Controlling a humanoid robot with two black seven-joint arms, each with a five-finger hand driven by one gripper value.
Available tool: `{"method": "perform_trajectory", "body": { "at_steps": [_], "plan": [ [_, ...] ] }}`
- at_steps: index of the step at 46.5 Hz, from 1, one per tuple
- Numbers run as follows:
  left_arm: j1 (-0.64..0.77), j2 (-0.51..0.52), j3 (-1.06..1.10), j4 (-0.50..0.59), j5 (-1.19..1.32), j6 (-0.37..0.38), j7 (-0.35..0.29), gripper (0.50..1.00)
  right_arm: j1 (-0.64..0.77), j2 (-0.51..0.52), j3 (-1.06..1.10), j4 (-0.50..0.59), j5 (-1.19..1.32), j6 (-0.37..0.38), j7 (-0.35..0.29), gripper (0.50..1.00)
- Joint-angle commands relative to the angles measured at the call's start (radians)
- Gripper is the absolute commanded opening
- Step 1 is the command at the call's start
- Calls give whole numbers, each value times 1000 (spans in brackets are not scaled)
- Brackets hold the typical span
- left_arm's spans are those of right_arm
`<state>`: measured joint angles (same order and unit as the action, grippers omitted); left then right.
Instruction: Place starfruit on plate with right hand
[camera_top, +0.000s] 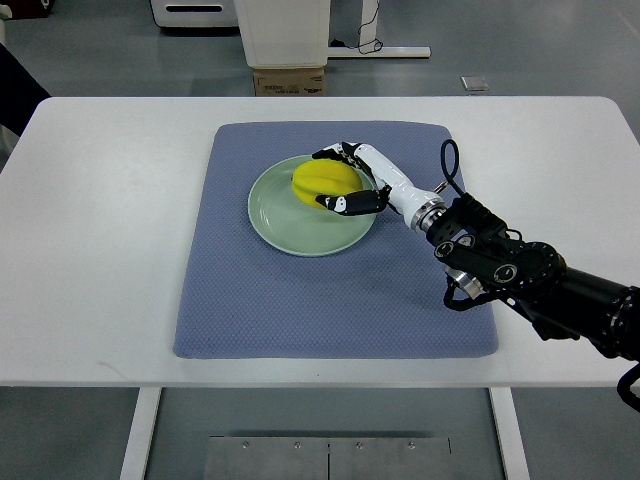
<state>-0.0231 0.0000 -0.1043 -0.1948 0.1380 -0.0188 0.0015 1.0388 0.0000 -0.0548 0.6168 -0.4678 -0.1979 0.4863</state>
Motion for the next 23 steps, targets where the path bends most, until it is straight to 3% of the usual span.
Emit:
{"method": "perform_trajectory", "body": {
  "at_steps": [1,23],
  "plan": [
    [0,0,0,0,0,0,0,1000,3,0,1,0,0,-2,0,991],
    [0,0,0,0,0,0,0,1000,9,0,26,11,5,0,0,1000]
  ]
}}
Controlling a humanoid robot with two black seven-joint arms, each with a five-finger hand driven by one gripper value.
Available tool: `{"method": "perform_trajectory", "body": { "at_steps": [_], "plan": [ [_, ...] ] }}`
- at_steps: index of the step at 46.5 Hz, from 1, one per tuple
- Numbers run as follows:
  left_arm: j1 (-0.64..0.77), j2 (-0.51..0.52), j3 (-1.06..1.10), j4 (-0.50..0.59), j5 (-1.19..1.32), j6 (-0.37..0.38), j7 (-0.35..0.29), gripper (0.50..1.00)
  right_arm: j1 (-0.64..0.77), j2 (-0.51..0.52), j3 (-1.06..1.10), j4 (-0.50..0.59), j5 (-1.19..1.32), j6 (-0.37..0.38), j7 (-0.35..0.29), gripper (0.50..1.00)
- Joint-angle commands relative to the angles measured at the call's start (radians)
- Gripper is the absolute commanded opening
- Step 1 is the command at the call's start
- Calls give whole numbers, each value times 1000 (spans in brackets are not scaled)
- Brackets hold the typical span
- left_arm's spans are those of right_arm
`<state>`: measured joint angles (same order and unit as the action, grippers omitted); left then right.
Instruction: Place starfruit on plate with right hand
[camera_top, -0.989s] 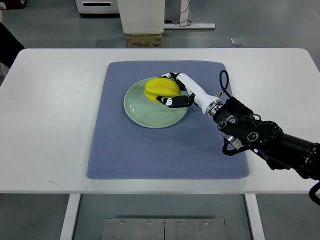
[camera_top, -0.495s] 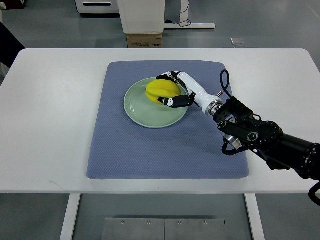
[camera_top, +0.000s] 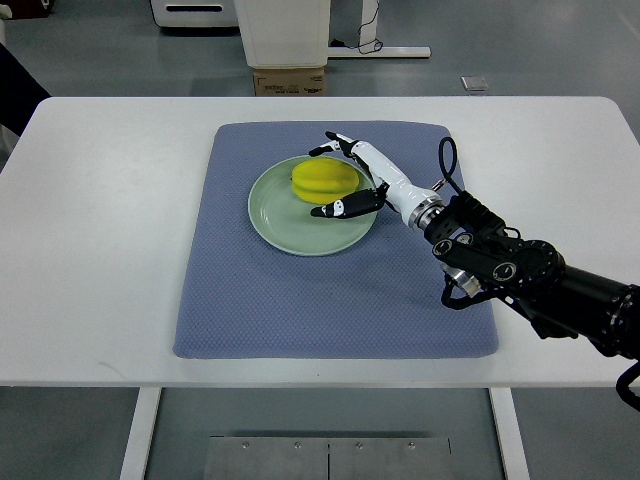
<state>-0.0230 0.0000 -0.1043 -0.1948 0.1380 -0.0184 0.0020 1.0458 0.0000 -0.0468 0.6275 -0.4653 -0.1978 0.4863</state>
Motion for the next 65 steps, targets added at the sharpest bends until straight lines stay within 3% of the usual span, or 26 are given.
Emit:
{"method": "perform_trajectory", "body": {
  "at_steps": [1,18,50,59,65],
  "plan": [
    [0,0,0,0,0,0,0,1000,3,0,27,0,4,0,0,1000],
    [0,0,0,0,0,0,0,1000,-27,-38,331,-8,25,0,-11,1000],
    [0,0,0,0,0,0,0,1000,-167,-152,340,-11,43,5,-18,1000],
    [0,0,0,0,0,0,0,1000,-170,-201,371,-12,246,24,-18,1000],
    [0,0,0,0,0,0,0,1000,-168,-230,375,-25,316,104,-20,1000]
  ]
}}
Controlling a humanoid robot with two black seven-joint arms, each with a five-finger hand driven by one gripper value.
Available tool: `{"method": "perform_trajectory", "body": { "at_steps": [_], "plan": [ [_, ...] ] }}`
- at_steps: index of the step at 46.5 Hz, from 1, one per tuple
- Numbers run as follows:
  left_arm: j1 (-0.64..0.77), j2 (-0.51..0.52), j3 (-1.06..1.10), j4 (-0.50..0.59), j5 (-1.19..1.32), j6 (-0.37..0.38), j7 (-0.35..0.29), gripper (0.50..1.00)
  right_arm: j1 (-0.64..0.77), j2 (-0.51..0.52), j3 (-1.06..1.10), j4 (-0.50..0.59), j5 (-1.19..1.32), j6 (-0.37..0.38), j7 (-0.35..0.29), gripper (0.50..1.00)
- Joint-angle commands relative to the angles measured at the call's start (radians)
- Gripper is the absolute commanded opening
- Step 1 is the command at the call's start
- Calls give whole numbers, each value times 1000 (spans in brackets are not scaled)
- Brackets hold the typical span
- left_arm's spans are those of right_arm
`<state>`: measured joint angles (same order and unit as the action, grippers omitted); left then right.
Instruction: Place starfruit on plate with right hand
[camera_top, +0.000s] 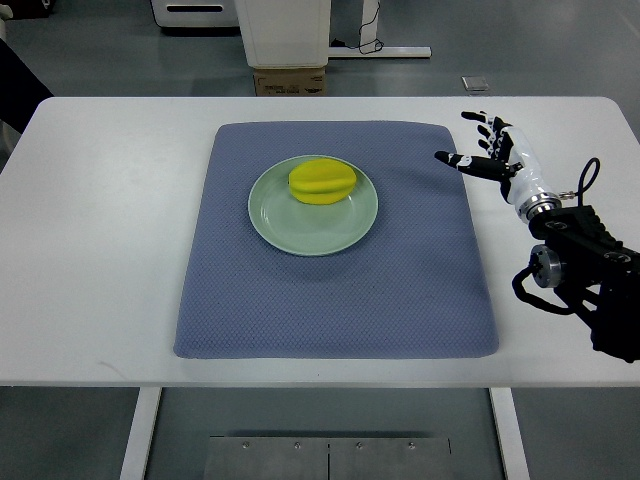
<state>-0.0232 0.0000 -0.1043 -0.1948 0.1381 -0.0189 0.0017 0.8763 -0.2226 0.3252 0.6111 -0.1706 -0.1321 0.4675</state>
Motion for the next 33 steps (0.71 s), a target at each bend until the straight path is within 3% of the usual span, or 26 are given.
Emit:
{"method": "perform_trajectory", "body": {
  "at_steps": [1,17,33],
  "plan": [
    [0,0,0,0,0,0,0,1000,3,-9,6,-13,29,49,-1,1000],
    [0,0,0,0,0,0,0,1000,-36,-6,210,-62,213,169,-73,1000],
    [0,0,0,0,0,0,0,1000,-88,12,239,-62,218,172,-76,1000]
  ]
}}
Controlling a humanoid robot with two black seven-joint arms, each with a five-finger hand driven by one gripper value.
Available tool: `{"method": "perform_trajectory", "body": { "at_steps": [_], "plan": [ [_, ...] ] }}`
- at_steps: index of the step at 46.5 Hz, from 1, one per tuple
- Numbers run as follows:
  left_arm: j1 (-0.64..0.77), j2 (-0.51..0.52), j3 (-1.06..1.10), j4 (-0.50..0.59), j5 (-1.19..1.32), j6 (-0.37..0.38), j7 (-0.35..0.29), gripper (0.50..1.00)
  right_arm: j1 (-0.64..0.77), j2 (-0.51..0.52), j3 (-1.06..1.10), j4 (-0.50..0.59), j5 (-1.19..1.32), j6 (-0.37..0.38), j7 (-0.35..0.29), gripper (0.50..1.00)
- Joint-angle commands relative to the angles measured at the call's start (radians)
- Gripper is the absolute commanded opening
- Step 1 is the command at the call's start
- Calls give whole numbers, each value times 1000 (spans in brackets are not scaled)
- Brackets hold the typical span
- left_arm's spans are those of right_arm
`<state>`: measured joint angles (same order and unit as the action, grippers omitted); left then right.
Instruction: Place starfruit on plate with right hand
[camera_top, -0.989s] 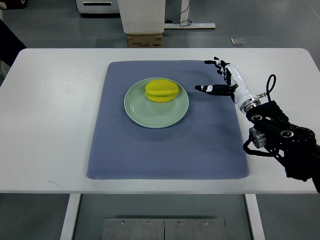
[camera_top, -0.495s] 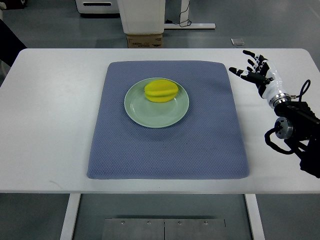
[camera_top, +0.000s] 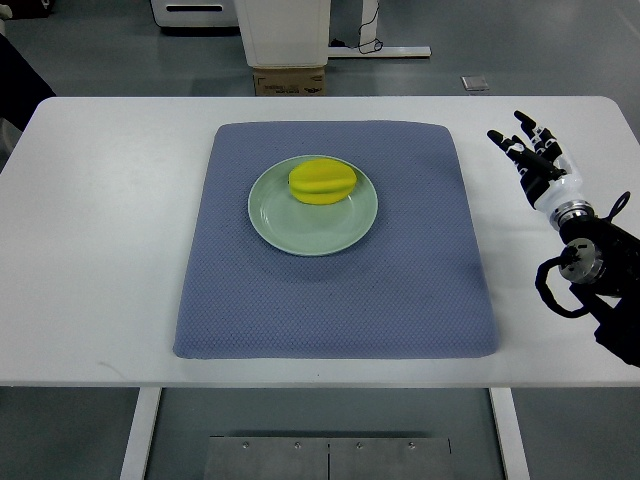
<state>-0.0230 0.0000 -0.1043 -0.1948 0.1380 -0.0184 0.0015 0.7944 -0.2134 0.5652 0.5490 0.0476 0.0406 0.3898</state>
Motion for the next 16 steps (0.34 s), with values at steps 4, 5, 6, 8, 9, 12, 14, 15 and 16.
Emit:
{"method": "perform_trajectory", "body": {
  "at_steps": [4,5,6,8,9,12,14,15,16],
  "plan": [
    [0,0,0,0,0,0,0,1000,-9,5,-1,0,0,-1,7,1000],
    [0,0,0,0,0,-2,0,1000,-9,5,-1,2,0,1,9,1000],
    [0,0,0,0,0,0,0,1000,-9,5,-1,0,0,-1,11,1000],
    [0,0,0,0,0,0,0,1000,-9,5,-1,0,0,-1,11,1000],
    [0,0,0,0,0,0,0,1000,-9,5,-1,0,0,-1,11,1000],
    [0,0,0,0,0,0,0,1000,-9,5,-2,2,0,-1,12,1000],
    [0,0,0,0,0,0,0,1000,-9,6,-2,2,0,-1,12,1000],
    [0,0,0,0,0,0,0,1000,-9,6,-2,2,0,-1,12,1000],
    [0,0,0,0,0,-2,0,1000,-9,6,-2,2,0,-1,11,1000]
  ]
}}
